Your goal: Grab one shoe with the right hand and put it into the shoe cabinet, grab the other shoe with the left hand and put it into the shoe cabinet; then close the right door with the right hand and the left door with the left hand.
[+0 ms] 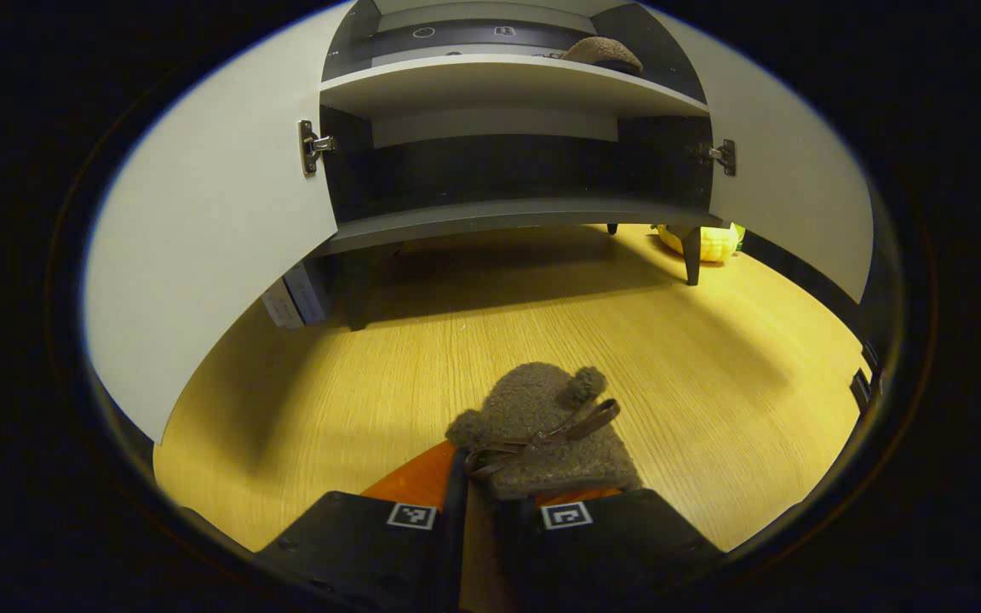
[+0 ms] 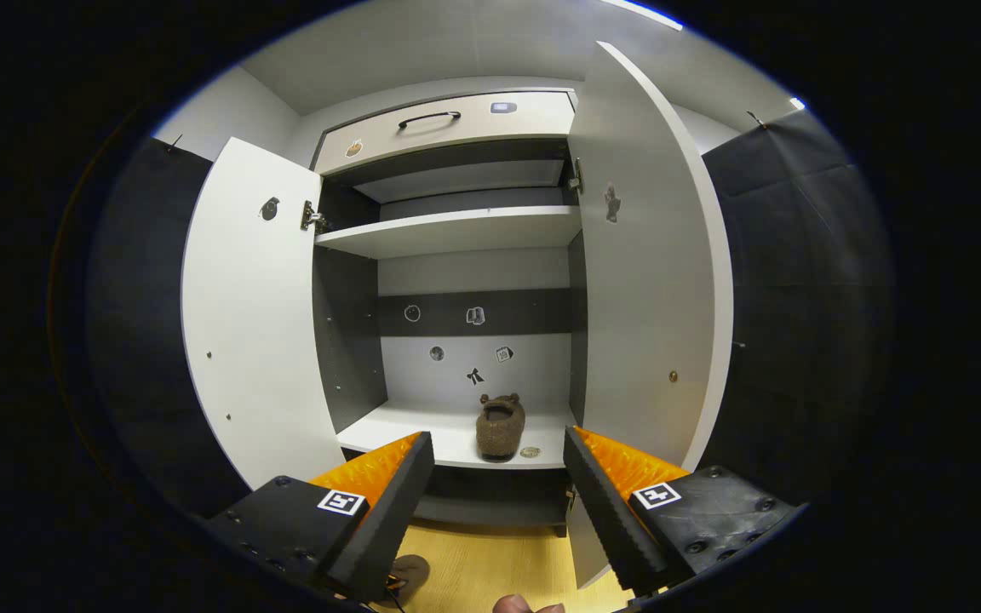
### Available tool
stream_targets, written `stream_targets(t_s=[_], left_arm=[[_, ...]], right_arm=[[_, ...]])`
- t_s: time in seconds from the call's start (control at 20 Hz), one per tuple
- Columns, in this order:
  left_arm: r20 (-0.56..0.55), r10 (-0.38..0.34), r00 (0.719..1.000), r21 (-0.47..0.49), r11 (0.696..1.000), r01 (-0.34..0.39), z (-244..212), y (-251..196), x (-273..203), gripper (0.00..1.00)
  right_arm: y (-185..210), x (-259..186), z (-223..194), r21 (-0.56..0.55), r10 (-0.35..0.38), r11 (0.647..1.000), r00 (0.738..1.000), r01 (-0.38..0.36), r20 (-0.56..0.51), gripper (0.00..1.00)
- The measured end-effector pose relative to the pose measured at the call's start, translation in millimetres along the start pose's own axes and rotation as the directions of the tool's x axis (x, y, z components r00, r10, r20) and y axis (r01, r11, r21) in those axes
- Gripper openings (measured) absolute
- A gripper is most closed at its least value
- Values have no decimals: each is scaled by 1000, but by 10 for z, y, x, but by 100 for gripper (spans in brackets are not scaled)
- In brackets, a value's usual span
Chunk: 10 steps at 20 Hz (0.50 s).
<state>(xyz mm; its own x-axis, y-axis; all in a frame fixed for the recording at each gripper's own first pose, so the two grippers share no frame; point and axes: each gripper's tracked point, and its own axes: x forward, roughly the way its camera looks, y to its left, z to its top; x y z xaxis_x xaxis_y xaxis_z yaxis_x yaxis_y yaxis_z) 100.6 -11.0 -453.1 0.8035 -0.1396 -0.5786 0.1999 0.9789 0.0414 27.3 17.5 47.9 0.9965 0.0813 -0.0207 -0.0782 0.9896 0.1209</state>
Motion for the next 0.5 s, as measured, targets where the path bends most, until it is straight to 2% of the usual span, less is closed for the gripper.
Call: stream_targets(t_s=[0.05, 0.1, 0.15, 0.25, 0.5], left_arm=[[-9, 30, 1000, 9, 1000, -30, 10, 26, -6, 27], [-8, 47, 999, 14, 999, -47, 60, 49, -60, 14], [-4, 46, 999, 5, 999, -46, 138, 34, -111, 12], [3, 26, 1000, -22, 999, -26, 344, -24, -261, 10], [20, 94, 995, -18, 995, -93, 1108, 92, -816, 9]], right_arm=[[-22, -17, -1, -1, -1, 1000, 1000, 1, 0, 98], [-41, -35, -3, -4, -3, 1000, 1000, 3, 0, 98], [-50, -49, -7, -2, 1, 1000, 1000, -1, -3, 98], [-72, -80, -22, 3, 9, 1000, 1000, -9, -9, 98], [-133, -176, -82, 7, 29, 1000, 999, -29, -22, 98]])
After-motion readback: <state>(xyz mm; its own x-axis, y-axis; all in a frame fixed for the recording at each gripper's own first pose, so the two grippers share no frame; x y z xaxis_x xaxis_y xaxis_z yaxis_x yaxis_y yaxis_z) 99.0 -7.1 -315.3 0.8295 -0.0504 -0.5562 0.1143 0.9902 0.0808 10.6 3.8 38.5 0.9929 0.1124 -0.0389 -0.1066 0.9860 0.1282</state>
